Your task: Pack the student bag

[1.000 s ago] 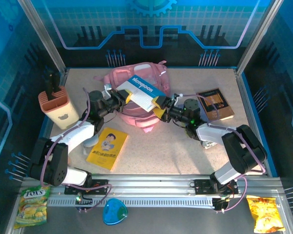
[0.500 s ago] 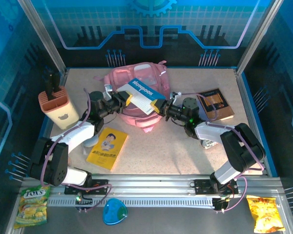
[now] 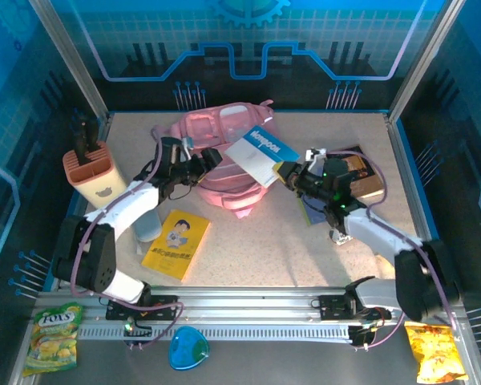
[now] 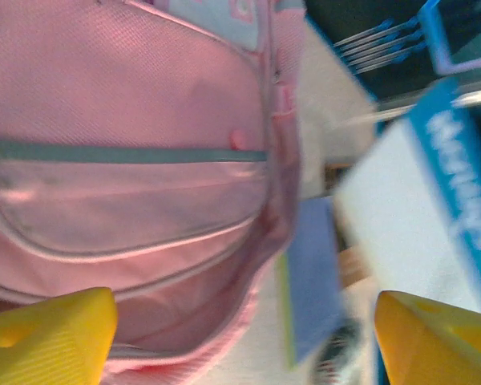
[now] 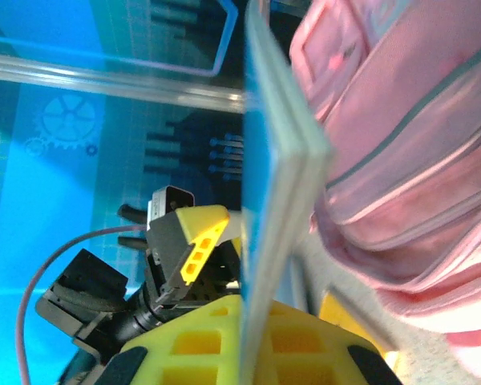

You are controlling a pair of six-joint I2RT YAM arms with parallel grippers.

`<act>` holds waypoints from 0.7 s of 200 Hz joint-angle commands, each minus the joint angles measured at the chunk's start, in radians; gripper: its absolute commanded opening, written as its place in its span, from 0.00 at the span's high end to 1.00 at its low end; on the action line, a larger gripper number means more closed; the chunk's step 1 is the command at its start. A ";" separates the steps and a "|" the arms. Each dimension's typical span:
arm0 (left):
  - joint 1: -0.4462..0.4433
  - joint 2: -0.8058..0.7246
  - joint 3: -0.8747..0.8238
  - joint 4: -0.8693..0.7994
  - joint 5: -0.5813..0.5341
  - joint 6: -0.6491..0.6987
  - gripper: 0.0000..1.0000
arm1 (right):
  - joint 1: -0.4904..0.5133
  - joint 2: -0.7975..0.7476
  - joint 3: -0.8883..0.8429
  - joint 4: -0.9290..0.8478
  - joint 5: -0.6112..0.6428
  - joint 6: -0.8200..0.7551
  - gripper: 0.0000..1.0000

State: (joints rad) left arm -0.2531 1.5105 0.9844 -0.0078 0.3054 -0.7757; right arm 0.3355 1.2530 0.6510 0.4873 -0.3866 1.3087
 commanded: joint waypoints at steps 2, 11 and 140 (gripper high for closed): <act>-0.052 0.078 0.125 -0.247 -0.121 0.310 0.11 | -0.046 -0.136 -0.010 -0.293 0.121 -0.183 0.98; -0.069 0.102 0.164 -0.280 -0.161 0.372 0.08 | -0.064 -0.179 -0.009 -0.349 0.150 -0.207 0.98; -0.199 0.552 0.678 -0.734 -0.400 1.122 0.18 | -0.128 -0.231 -0.017 -0.456 0.166 -0.238 0.98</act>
State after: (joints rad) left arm -0.4335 2.0140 1.5810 -0.5846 -0.0525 0.1593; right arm 0.2249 1.0084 0.6468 0.0162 -0.2104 1.0790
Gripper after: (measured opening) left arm 0.836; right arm 0.072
